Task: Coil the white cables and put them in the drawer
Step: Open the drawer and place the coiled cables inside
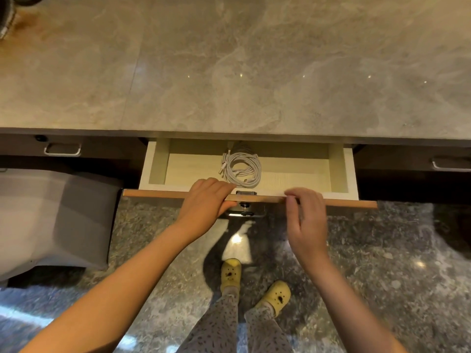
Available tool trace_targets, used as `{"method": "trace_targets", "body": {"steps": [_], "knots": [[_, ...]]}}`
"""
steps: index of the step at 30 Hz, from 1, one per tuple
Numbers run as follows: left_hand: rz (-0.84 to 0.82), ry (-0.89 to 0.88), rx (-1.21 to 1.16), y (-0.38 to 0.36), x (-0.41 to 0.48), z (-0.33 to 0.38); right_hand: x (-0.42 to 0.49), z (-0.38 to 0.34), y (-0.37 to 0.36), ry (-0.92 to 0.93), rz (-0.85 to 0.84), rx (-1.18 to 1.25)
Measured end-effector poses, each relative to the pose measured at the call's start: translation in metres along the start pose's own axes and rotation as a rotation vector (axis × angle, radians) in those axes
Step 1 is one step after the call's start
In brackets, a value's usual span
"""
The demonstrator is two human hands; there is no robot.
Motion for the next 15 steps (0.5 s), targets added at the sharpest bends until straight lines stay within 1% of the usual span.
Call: {"method": "trace_targets", "body": {"steps": [1, 2, 3, 4, 5, 6, 8, 9, 11, 13, 14, 15], "knots": [[0.022, -0.003, 0.0, 0.002, 0.003, -0.001, -0.014, 0.004, 0.005, -0.102, 0.064, 0.084], [0.054, -0.005, -0.012, 0.004, 0.005, -0.002, -0.027, 0.015, 0.002, -0.266, 0.092, 0.17], [0.092, -0.001, -0.039, 0.006, 0.007, -0.003, -0.037, 0.032, -0.009, -0.482, 0.092, 0.292], [0.137, 0.009, -0.072, 0.009, 0.009, -0.004, -0.046, 0.047, -0.026, -0.718, 0.085, 0.484], [0.188, 0.028, -0.111, 0.012, 0.01, -0.007, -0.051, 0.058, -0.044, -0.922, 0.098, 0.727], [0.244, 0.059, -0.148, 0.017, 0.01, -0.01, -0.049, 0.061, -0.057, -1.049, 0.14, 0.953], [0.353, 0.153, -0.218, 0.025, 0.004, -0.016, -0.034, 0.056, -0.069, -1.134, 0.24, 1.278], [0.399, 0.223, -0.275, 0.028, -0.002, -0.017, -0.028, 0.053, -0.073, -1.14, 0.275, 1.383], [0.458, 0.433, -0.481, 0.028, -0.02, -0.022, -0.017, 0.049, -0.077, -1.135, 0.3, 1.519], [0.441, 0.625, -0.68, 0.016, -0.032, -0.024, -0.007, 0.049, -0.08, -1.123, 0.281, 1.581], [0.404, 0.704, -0.77, 0.007, -0.035, -0.027, -0.002, 0.052, -0.082, -1.122, 0.276, 1.588], [0.356, 0.796, -0.909, -0.007, -0.034, -0.034, 0.004, 0.053, -0.084, -1.119, 0.271, 1.602]]}}
Point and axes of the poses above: each hand's wrist, its own x-axis towards the middle knuckle, its own y-axis out of the back of the hand, z = x × y, the point moved 9 cm from there along x, towards the middle knuckle, and after that the axes turned 4 degrees about y, right-handed, at the moved point
